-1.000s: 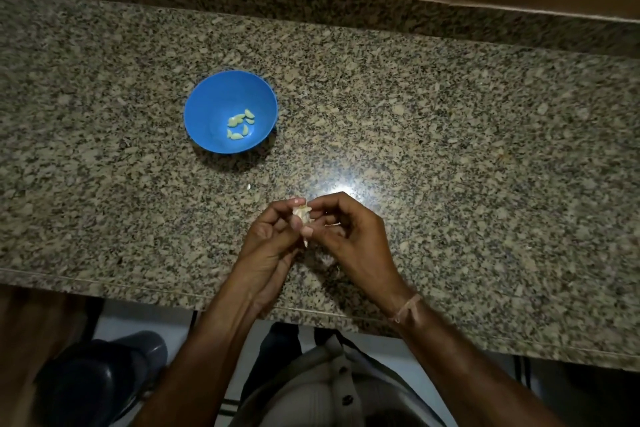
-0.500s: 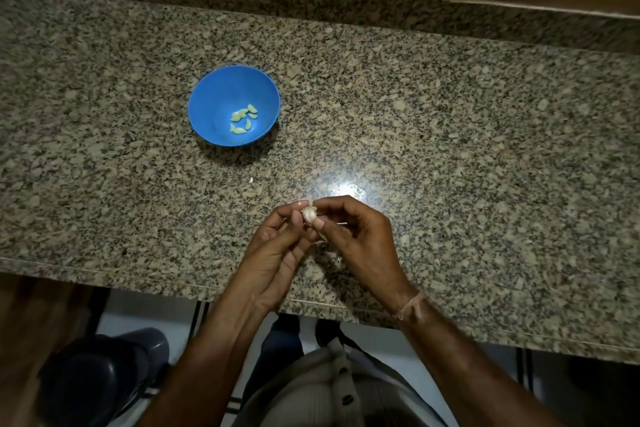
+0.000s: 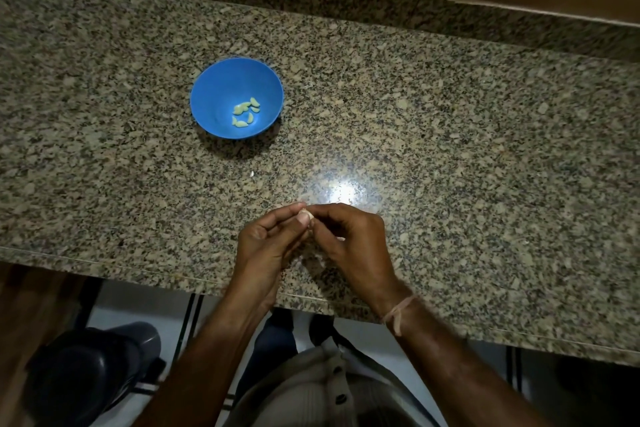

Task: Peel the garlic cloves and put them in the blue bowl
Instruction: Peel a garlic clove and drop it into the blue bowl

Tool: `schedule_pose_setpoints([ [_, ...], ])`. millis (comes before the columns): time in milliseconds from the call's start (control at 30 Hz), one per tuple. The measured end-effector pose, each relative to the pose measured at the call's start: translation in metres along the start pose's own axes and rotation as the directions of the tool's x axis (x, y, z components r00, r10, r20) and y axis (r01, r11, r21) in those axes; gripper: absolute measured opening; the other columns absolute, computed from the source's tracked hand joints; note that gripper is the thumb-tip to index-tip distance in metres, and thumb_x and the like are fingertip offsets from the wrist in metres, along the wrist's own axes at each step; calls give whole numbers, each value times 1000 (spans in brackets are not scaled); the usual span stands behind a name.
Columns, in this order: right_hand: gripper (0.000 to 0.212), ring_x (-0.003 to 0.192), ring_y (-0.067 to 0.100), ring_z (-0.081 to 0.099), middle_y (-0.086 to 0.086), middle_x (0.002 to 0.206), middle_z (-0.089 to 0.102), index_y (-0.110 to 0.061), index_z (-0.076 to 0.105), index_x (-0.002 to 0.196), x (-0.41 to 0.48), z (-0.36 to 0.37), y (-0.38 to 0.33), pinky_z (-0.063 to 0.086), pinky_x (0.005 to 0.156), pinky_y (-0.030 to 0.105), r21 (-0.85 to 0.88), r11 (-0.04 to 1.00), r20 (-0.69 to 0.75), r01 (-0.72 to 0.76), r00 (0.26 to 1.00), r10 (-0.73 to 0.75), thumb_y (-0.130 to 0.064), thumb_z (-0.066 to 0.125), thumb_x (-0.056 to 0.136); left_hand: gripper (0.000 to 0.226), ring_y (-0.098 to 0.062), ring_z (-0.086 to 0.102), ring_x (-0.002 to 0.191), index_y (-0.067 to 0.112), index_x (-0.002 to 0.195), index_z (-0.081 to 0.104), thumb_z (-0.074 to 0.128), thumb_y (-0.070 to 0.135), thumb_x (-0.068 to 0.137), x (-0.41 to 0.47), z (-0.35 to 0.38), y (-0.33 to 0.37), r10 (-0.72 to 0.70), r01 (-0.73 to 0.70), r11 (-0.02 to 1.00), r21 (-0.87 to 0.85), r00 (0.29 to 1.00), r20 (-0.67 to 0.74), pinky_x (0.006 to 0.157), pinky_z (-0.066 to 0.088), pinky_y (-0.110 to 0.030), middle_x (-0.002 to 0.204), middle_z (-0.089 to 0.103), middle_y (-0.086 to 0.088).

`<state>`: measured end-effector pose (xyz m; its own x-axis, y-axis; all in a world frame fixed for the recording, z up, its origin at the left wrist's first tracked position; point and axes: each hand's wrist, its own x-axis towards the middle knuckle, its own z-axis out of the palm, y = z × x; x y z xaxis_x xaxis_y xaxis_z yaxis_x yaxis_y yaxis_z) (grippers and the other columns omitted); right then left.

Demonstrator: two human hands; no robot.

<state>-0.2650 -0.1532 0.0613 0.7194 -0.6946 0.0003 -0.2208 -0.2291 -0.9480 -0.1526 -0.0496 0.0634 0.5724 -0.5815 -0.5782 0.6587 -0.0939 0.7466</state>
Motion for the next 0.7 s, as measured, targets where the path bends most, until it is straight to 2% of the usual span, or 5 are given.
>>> schedule_pose_setpoints([
  [267, 18, 87, 5, 74, -7, 99, 79, -16, 79, 114, 2, 8, 4, 63, 77, 34, -66, 998, 8, -12, 1000, 13, -16, 71, 98, 22, -25, 77, 101, 5, 109, 77, 76, 2, 88, 0, -2, -3, 69, -65, 996, 68, 996, -63, 84, 63, -28, 105, 80, -14],
  [400, 17, 91, 7, 75, -11, 98, 79, -19, 80, 109, 3, 11, 4, 63, 80, 31, 90, 989, -32, -119, 992, 122, -11, 69, 99, 33, -27, 74, 112, 6, 111, 78, 81, 15, 80, 4, -7, -9, -12, 11, 1000, -15, 999, -52, 88, 61, -26, 115, 77, -15],
  [500, 15, 98, 11, 75, -5, 103, 79, -14, 81, 112, 1, 12, 10, 63, 86, 38, 152, 977, -15, -152, 988, 156, -14, 72, 99, 33, -24, 74, 111, 6, 110, 78, 80, 19, 80, 7, -12, -11, -69, 66, 996, -61, 996, -50, 84, 61, -22, 117, 77, -15],
  [600, 12, 96, 17, 76, 0, 101, 80, -12, 80, 108, 2, 13, 17, 63, 87, 45, 234, 941, 27, -246, 969, 246, -16, 73, 98, 24, -21, 76, 101, 8, 108, 79, 78, 16, 85, 10, -12, -11, -101, 102, 995, 14, 994, -46, 83, 61, -24, 112, 79, -13],
  [700, 8, 91, 23, 76, 6, 98, 77, -11, 74, 104, 6, 11, 24, 64, 80, 43, 304, 896, 13, -323, 942, 335, -16, 69, 101, 20, -23, 75, 90, 9, 106, 80, 80, 18, 89, 16, -14, -7, -79, 89, 985, 148, 994, -71, 85, 60, -35, 107, 79, -14],
])
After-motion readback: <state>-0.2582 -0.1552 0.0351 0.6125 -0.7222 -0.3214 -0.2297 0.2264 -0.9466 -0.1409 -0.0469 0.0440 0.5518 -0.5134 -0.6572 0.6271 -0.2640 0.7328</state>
